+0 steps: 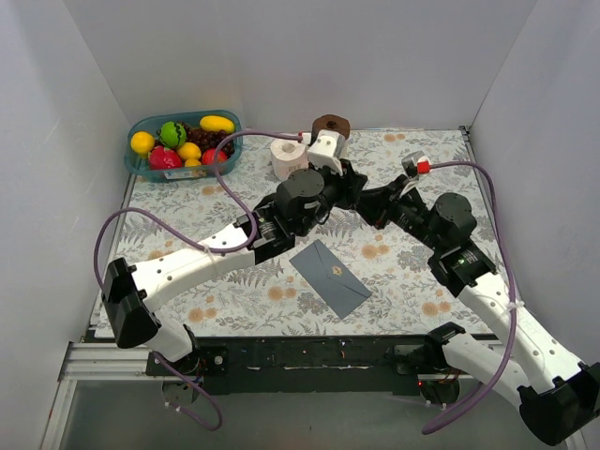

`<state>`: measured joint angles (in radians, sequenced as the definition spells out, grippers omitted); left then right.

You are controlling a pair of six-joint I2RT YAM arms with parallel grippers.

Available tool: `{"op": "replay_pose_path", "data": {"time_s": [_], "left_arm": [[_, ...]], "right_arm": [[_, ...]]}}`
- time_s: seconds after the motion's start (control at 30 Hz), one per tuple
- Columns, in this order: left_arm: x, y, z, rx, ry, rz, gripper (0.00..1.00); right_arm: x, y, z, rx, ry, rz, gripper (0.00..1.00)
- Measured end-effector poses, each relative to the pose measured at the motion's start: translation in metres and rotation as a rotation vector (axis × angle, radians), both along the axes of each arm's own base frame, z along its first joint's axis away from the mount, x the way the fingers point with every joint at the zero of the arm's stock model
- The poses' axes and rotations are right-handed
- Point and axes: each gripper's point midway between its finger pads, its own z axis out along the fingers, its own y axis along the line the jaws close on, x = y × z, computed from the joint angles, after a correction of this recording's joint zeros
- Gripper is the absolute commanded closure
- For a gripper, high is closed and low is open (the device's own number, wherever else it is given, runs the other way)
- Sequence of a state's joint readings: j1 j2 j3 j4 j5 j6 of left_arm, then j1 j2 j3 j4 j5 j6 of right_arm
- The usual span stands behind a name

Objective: Place the letter into the envelope and seal it

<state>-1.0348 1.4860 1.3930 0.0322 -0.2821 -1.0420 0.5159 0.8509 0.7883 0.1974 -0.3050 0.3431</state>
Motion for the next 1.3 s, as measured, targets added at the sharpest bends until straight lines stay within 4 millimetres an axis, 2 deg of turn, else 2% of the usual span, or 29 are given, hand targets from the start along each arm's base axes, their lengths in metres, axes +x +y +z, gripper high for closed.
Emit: {"op": "replay_pose_path", "data": {"time_s": [0.03, 0.1, 0.13, 0.23, 0.37, 0.53, 0.6, 0.7, 0.83, 1.03, 1.13, 1.3], "left_arm": [[0.006, 0.004, -0.001, 0.016, -0.002, 0.061, 0.28], [0.009, 0.005, -0.008, 0.040, 0.003, 0.125, 0.08], [0.011, 0.008, -0.009, 0.044, 0.003, 0.149, 0.02], [0.010, 0.016, -0.009, 0.037, -0.001, 0.182, 0.02], [0.014, 0.035, -0.013, 0.007, 0.019, 0.161, 0.02], [0.063, 0.096, -0.016, -0.075, 0.080, 0.235, 0.02], [0.073, 0.110, -0.021, -0.088, 0.102, 0.259, 0.02], [0.068, 0.107, -0.035, -0.080, 0.136, 0.232, 0.02], [0.060, 0.104, -0.064, -0.043, 0.197, 0.209, 0.02], [0.053, 0.118, -0.099, -0.002, 0.270, 0.229, 0.02], [0.048, 0.121, -0.102, -0.006, 0.282, 0.214, 0.02], [0.043, 0.116, -0.101, -0.004, 0.284, 0.162, 0.07]], "right_arm": [[0.003, -0.001, -0.002, 0.000, 0.014, -0.015, 0.99], [0.006, -0.003, -0.012, -0.012, 0.058, -0.043, 0.99], [0.008, -0.005, -0.018, -0.021, 0.082, -0.058, 0.99], [0.013, -0.008, -0.022, -0.016, 0.105, -0.096, 0.99], [0.013, -0.012, -0.021, -0.004, 0.106, -0.118, 0.99], [0.013, -0.016, -0.026, -0.013, 0.118, -0.141, 0.99], [0.012, -0.018, -0.027, -0.020, 0.123, -0.148, 0.99], [0.011, -0.022, -0.032, -0.040, 0.134, -0.160, 0.99], [0.010, -0.023, -0.042, -0.071, 0.155, -0.164, 0.99], [0.003, -0.015, -0.059, -0.119, 0.161, -0.089, 0.99], [-0.007, -0.005, -0.071, -0.138, 0.165, 0.002, 0.99], [-0.022, 0.009, -0.070, -0.119, 0.126, 0.127, 0.99]]}}
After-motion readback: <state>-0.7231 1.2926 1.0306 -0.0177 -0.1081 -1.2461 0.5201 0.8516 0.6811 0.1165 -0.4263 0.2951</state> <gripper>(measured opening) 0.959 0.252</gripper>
